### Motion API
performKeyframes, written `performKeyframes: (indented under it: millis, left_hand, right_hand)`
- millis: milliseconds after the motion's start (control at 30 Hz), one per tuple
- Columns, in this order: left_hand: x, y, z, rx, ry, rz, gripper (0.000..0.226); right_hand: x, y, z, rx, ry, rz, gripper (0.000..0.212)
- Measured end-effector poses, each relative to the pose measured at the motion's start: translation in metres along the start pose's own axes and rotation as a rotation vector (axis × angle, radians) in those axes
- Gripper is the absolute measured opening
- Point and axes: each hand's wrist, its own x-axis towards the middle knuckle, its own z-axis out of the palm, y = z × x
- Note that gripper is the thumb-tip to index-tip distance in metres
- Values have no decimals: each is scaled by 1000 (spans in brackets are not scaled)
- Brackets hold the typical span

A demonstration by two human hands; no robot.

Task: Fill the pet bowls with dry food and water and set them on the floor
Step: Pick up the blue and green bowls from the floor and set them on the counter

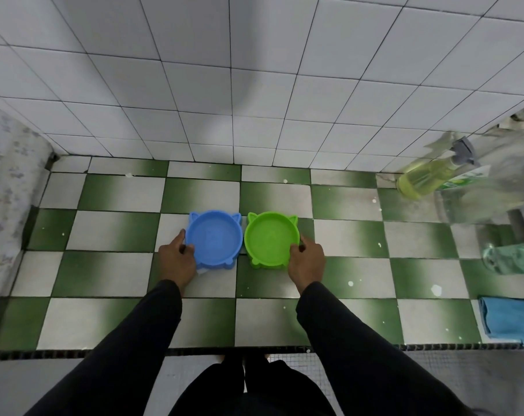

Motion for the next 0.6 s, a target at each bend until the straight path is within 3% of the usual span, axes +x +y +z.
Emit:
performKeyframes:
  millis: [200, 400, 600]
  left_hand:
    - [2, -3, 0, 79, 19, -11, 31]
    - [-1, 1, 2, 78, 44, -46, 36]
    - [-2, 5, 1, 108, 44, -79, 49]
  right_hand:
    - [1, -1, -1, -67, -21, -29, 12]
    - [-4, -3, -7, -93, -60, -80, 7]
    - [-7, -6, -13, -112, -148, -64, 18]
